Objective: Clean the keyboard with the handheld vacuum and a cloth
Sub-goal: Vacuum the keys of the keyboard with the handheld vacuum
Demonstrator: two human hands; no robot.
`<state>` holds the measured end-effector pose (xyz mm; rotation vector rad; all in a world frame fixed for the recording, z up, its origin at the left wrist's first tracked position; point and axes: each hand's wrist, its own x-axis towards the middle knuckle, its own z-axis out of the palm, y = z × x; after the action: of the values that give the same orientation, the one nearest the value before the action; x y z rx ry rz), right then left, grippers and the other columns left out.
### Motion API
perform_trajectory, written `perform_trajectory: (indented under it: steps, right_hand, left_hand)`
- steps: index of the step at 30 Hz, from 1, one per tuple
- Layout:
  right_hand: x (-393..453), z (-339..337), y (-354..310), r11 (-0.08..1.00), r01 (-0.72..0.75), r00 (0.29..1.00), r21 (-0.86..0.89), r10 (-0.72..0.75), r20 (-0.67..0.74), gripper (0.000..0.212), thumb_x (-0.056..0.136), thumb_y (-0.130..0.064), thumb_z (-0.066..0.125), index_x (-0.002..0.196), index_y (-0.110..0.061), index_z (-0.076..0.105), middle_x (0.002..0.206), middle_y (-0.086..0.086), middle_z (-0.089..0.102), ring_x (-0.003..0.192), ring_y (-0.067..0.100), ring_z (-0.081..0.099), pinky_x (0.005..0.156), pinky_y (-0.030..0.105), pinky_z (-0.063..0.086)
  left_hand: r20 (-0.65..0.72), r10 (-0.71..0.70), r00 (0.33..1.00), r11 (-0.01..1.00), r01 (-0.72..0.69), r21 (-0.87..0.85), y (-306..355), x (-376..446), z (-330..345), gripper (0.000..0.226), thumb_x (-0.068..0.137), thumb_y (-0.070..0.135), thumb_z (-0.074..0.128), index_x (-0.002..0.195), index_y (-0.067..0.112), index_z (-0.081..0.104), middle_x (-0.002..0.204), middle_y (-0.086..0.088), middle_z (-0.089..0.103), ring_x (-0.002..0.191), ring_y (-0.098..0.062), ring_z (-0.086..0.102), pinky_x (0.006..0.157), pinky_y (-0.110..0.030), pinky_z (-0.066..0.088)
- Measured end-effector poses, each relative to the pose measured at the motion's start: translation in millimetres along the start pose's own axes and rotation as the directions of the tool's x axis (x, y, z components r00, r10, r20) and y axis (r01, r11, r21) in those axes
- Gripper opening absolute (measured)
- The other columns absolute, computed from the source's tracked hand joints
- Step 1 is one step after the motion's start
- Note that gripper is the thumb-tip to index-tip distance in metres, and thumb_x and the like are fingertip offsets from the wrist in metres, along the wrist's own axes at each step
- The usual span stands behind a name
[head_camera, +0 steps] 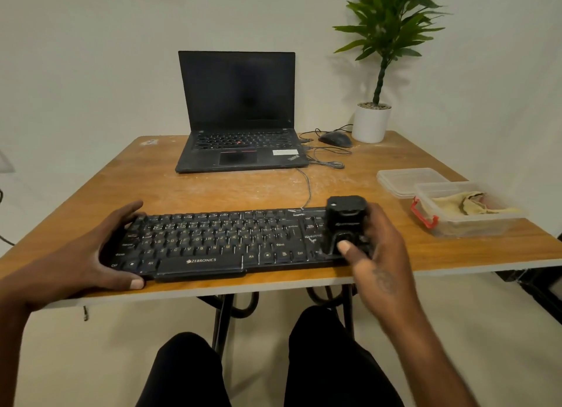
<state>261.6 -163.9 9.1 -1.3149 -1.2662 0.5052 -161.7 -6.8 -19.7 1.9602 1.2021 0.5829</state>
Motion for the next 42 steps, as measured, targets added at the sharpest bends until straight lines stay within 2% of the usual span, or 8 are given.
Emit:
perform_trajectory:
  steps: [6, 9, 15, 19, 25, 28, 34, 42]
  right_hand:
    - [5.9, -19.9, 8.8, 1.0, -0.014, 0.984, -0.026, 0.009, -0.176, 0.066, 0.086, 0.013, 0.061, 0.109, -0.048, 0.057, 0.105, -0.036, 0.065, 0.104, -0.012, 0.06, 0.084, 0.03, 0.051]
    - [-1.4, 8.3, 10.9, 0.995, 0.01, 0.993, -0.097, -0.021, -0.112, 0.06, 0.087, 0.012, 0.061, 0.121, -0.038, 0.057, 0.106, -0.019, 0.07, 0.102, -0.001, 0.065, 0.086, 0.041, 0.059]
    - [-1.8, 14.6, 5.8, 0.999, 0.021, 0.997, -0.034, -0.018, 0.07, 0.063, 0.09, 0.009, 0.06, 0.13, -0.039, 0.054, 0.121, -0.021, 0.067, 0.12, -0.001, 0.059, 0.098, 0.032, 0.052]
    - [8.6, -24.9, 10.4, 1.0, -0.019, 0.999, 0.012, 0.019, -0.033, 0.071, 0.089, 0.014, 0.059, 0.117, -0.052, 0.057, 0.113, -0.025, 0.069, 0.112, -0.006, 0.061, 0.086, 0.021, 0.054]
    - [13.8, -50.8, 20.2, 0.999, -0.031, 0.984, -0.021, 0.027, -0.178, 0.063, 0.088, 0.012, 0.061, 0.124, -0.04, 0.059, 0.121, -0.019, 0.066, 0.119, 0.0, 0.059, 0.098, 0.04, 0.054]
    - [8.4, -29.0, 13.3, 1.0, -0.005, 0.992, 0.004, 0.005, -0.125, 0.067, 0.087, 0.016, 0.059, 0.116, -0.044, 0.058, 0.11, -0.032, 0.067, 0.108, -0.01, 0.061, 0.092, 0.026, 0.056]
    - [8.3, -15.5, 15.6, 0.999, -0.021, 1.0, 0.027, 0.021, 0.02, 0.061, 0.09, 0.013, 0.058, 0.126, -0.036, 0.058, 0.118, -0.012, 0.07, 0.115, 0.004, 0.064, 0.093, 0.033, 0.055]
    - [17.3, -66.3, 28.0, 0.998, -0.047, 0.98, -0.044, 0.038, -0.193, 0.062, 0.089, 0.008, 0.061, 0.122, -0.044, 0.058, 0.12, -0.014, 0.068, 0.116, 0.005, 0.062, 0.096, 0.049, 0.055]
  left_hand:
    - [0.002, -0.002, 1.0, 1.0, 0.002, 0.006, 0.2, 2.3, -1.1, 0.143, 0.031, 0.065, 0.102, 0.15, 0.072, 0.023, 0.155, 0.019, 0.043, 0.134, -0.017, 0.054, 0.106, -0.043, 0.047]
    - [0.015, -0.005, 1.0, 1.0, 0.005, 0.005, 0.3, 4.3, -3.5, 0.145, 0.03, 0.063, 0.103, 0.151, 0.07, 0.023, 0.156, 0.019, 0.043, 0.136, -0.017, 0.053, 0.109, -0.046, 0.046]
    - [-0.003, 0.015, 1.0, 1.0, -0.015, -0.006, -5.3, 6.3, -2.4, 0.15, 0.028, 0.062, 0.104, 0.155, 0.065, 0.024, 0.158, 0.015, 0.045, 0.139, -0.022, 0.052, 0.112, -0.053, 0.042]
    - [-0.007, 0.052, 0.999, 0.997, -0.052, 0.05, -18.8, 8.5, -3.0, 0.147, 0.033, 0.068, 0.101, 0.158, 0.061, 0.023, 0.165, 0.014, 0.038, 0.148, -0.027, 0.043, 0.114, -0.059, 0.038]
    - [-0.046, 0.049, 0.998, 0.997, -0.046, 0.063, -28.7, 15.1, -3.6, 0.147, 0.034, 0.065, 0.102, 0.158, 0.059, 0.023, 0.165, 0.016, 0.038, 0.148, -0.024, 0.043, 0.114, -0.059, 0.038]
    - [-0.047, 0.026, 0.999, 0.995, -0.021, 0.096, -38.5, 22.3, -7.3, 0.149, 0.036, 0.06, 0.104, 0.16, 0.057, 0.022, 0.165, 0.019, 0.036, 0.149, -0.024, 0.042, 0.114, -0.06, 0.038]
    - [-0.048, -0.008, 0.999, 0.979, 0.017, 0.204, -78.8, 42.3, -18.1, 0.154, 0.037, 0.051, 0.107, 0.163, 0.052, 0.018, 0.165, 0.024, 0.034, 0.15, -0.017, 0.042, 0.113, -0.061, 0.043]
    - [-0.09, -0.011, 0.996, 0.97, 0.032, 0.24, -103.5, 55.6, -19.3, 0.155, 0.036, 0.047, 0.107, 0.163, 0.051, 0.019, 0.165, 0.024, 0.034, 0.149, -0.017, 0.043, 0.11, -0.06, 0.045]
